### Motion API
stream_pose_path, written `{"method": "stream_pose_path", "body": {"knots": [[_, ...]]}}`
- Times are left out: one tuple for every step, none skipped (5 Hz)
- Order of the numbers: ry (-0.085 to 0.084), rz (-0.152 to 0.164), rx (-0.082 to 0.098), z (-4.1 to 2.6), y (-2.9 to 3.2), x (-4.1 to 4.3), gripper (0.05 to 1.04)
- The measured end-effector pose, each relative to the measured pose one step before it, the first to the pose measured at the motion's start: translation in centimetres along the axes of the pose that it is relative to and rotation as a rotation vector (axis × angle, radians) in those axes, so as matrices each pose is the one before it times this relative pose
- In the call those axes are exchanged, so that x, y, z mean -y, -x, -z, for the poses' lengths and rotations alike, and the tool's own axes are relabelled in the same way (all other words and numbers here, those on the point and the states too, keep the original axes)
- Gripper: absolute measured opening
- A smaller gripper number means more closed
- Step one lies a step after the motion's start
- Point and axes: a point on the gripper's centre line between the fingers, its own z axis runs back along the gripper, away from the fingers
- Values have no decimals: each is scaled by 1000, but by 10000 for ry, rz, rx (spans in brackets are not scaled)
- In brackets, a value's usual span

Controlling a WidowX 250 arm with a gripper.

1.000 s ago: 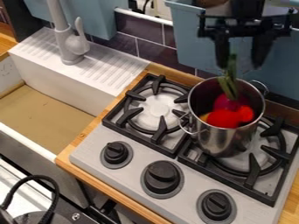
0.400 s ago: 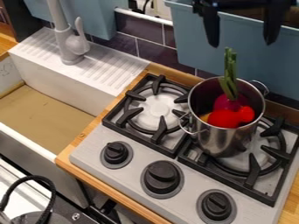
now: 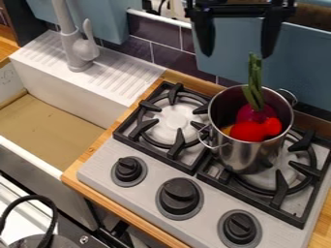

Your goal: Put the onion inside the silver pot.

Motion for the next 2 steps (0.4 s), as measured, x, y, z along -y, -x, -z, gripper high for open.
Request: {"method": "stream_pose_path", "body": {"knots": [[-347, 128, 58, 1822, 87, -1513, 997], [84, 401, 499, 494, 302, -1101, 997]]}}
